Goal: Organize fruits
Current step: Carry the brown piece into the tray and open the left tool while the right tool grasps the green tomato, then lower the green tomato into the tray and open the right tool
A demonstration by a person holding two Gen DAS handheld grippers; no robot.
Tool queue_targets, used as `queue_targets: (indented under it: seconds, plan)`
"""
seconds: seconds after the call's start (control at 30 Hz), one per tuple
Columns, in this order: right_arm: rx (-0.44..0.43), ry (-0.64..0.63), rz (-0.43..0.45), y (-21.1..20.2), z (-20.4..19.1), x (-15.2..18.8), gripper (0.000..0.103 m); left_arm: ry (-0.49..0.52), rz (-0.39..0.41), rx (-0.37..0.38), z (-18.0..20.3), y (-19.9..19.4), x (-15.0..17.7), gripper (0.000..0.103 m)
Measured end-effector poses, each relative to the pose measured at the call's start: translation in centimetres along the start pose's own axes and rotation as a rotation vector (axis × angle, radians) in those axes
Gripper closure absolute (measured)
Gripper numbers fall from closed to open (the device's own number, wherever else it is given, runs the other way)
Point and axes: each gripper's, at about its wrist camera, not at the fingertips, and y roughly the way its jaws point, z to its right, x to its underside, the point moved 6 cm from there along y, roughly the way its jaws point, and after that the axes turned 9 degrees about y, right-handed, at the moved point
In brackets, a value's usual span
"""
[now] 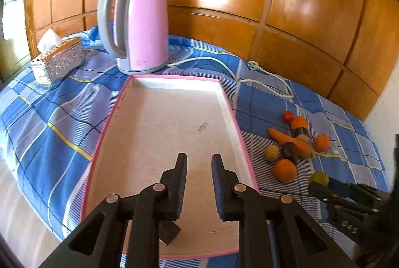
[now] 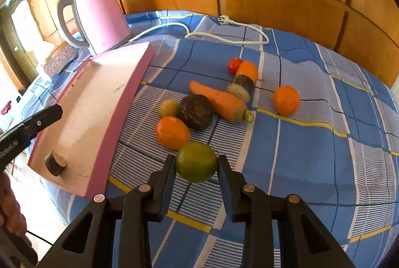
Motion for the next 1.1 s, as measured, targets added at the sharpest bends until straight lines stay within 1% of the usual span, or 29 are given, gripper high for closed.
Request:
queue_targets:
  seconds: [0.2,0.33,0.43,0.5,0.53,0.67,0.73,0.8,0.93,1.0,1.1]
  plan:
    - [-0.038,-0.047,0.015,-0.8,-2.3,-0.4,0.069,-0.080,-0.028,-0.085,-2.9,0.4,0.9,0.082]
    - [-0.068,-0.099,0.013,-0.8,-4.4,-0.3,0.069,-0.111,-0.027,-0.133,-4.7,0.1,1.4,0.082]
    - [-0.096,-0.138,0.009,-0.6,-6.2,-0.4,0.069,-0.145,-0.021,-0.172,-6.2,-0.3,1.5,0.076]
    - [-0.114,-0.156,0.001,-0.4,-7.2,-0.5,0.069,-0.162,-0.017,-0.186,-6.9,-0.5,1.6,0.071]
    - [-0.122,-0.161,-0.002,-0.2,-7.7,-0.7,0.069,-0.172,-0.014,-0.193,-7.4,-0.7,1.7,0.070]
    - [-0.148,-0.185,-0.008,0.6,-10.0,-1.7,0.069,-0.182,-0.009,-0.205,-8.1,-0.9,1.7,0.065]
    - [-0.158,-0.187,-0.019,1.3,-10.9,-2.2,0.069,-0.177,0.001,-0.212,-8.2,-1.2,1.7,0.060]
    - [-0.156,-0.188,-0.024,1.8,-11.6,-2.5,0.069,-0.174,0.014,-0.220,-8.3,-1.5,1.5,0.049]
    - [-0.140,-0.192,-0.016,2.6,-12.7,-3.2,0.068,-0.157,0.034,-0.242,-8.2,-2.1,1.3,0.043]
    - [-0.136,-0.192,-0.010,2.8,-13.1,-3.4,0.068,-0.152,0.041,-0.245,-8.1,-2.3,1.2,0.037]
    - [-0.131,-0.191,0.005,2.5,-13.1,-3.5,0.066,-0.141,0.052,-0.251,-7.8,-2.6,1.0,0.035]
